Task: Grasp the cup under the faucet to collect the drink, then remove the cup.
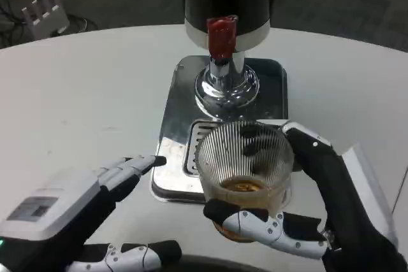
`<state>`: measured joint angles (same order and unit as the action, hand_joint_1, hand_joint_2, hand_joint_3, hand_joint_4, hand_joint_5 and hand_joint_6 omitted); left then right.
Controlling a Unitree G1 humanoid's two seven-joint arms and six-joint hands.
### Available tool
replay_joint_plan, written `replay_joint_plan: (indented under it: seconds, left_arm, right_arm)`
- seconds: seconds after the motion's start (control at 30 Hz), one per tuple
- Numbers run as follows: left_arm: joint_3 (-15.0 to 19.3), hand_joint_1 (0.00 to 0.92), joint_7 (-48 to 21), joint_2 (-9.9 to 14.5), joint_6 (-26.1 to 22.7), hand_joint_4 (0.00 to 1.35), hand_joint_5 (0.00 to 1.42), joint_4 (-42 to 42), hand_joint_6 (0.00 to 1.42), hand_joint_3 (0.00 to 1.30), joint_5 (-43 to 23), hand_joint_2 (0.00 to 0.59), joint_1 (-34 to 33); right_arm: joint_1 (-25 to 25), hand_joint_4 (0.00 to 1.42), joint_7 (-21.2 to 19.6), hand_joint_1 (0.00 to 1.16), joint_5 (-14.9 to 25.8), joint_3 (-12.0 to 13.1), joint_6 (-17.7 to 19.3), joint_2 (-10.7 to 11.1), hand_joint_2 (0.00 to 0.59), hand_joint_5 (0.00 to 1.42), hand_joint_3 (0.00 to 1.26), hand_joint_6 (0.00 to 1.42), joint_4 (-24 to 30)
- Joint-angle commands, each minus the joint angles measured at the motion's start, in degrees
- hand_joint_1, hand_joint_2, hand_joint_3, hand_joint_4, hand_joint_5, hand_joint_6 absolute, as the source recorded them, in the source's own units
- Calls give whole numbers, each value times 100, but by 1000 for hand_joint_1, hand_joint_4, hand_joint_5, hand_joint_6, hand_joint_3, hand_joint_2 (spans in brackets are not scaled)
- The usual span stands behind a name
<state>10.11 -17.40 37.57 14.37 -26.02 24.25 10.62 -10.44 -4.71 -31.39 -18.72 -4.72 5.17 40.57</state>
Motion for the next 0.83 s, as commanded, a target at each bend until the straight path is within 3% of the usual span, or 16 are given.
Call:
replay_joint_plan:
  seconds: [0.03, 0.83]
  left_arm:
    - [-19, 0, -110, 12, -24, 0, 65, -62, 182, 101, 38, 77, 79]
    - [-11, 0, -144, -52, -47, 0, 65, -107, 177, 96, 56, 77, 153]
  right_arm:
    - [-98, 1013, 15, 860, 3, 19, 271, -16, 123, 1040, 973, 599, 235]
    - [-257, 1013, 118, 860, -6, 38, 259, -59, 123, 1036, 977, 600, 339]
